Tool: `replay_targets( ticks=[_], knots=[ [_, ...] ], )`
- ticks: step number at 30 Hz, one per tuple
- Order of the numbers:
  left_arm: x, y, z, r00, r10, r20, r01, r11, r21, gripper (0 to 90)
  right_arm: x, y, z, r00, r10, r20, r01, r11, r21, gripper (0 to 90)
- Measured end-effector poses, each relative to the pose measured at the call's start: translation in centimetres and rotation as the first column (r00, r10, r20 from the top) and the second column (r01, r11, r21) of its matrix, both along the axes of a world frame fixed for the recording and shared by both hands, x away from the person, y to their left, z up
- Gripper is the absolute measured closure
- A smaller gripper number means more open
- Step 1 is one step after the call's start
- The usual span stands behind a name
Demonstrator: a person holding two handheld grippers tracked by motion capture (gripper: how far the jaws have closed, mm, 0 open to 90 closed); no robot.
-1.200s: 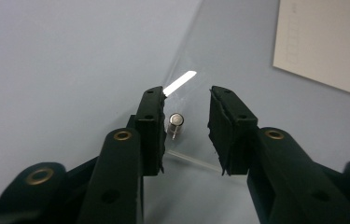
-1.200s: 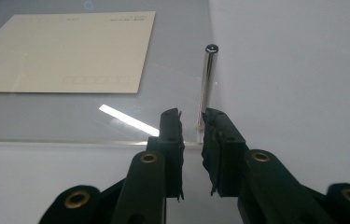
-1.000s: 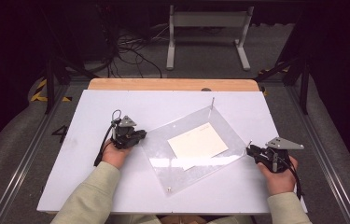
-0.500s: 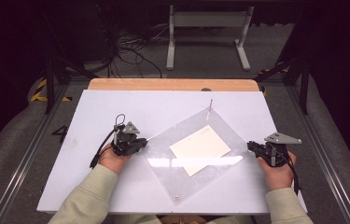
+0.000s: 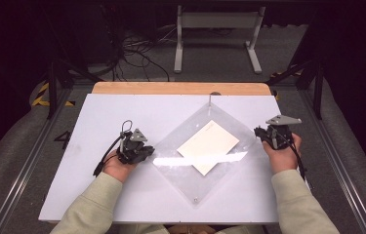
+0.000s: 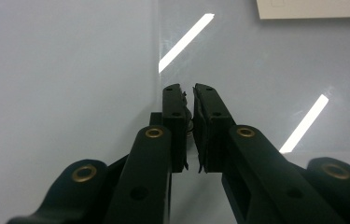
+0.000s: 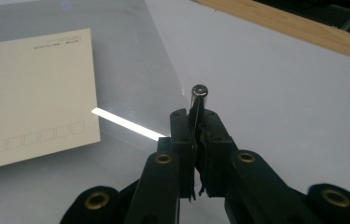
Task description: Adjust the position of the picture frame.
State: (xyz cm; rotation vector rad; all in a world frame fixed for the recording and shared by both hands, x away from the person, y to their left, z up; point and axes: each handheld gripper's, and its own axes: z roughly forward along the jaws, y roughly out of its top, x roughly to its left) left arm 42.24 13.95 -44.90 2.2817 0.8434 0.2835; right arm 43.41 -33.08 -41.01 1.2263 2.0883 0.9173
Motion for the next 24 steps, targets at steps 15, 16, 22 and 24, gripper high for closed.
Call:
replay_targets(
  ticks=[15, 16, 22, 24],
  knots=[
    [-1.1, 0.0, 0.3, 0.9987, -0.047, -0.02, 0.047, 0.9983, 0.034, 83.5, 5.9, 1.4, -1.9, 0.9977, -0.021, -0.064, 0.022, 0.9995, 0.022, 84.5],
    [-1.1, 0.0, 0.3, 0.9982, -0.053, -0.027, 0.054, 0.9981, 0.03, 83.5, 6.0, 1.4, -1.9, 0.9977, -0.011, -0.067, 0.012, 0.9997, 0.019, 84.5],
    [-2.0, -0.5, 0.4, 0.9875, -0.151, -0.045, 0.152, 0.9881, 0.022, 83.5, 3.7, 0.3, -1.5, 0.9958, -0.089, -0.023, 0.091, 0.9836, 0.155, 70.1],
    [-2.3, -0.6, 0.4, 0.9855, -0.163, -0.048, 0.164, 0.9862, 0.021, 83.5, 2.8, 0.0, -1.6, 0.9942, -0.107, -0.003, 0.107, 0.9815, 0.159, 69.2]
  ],
)
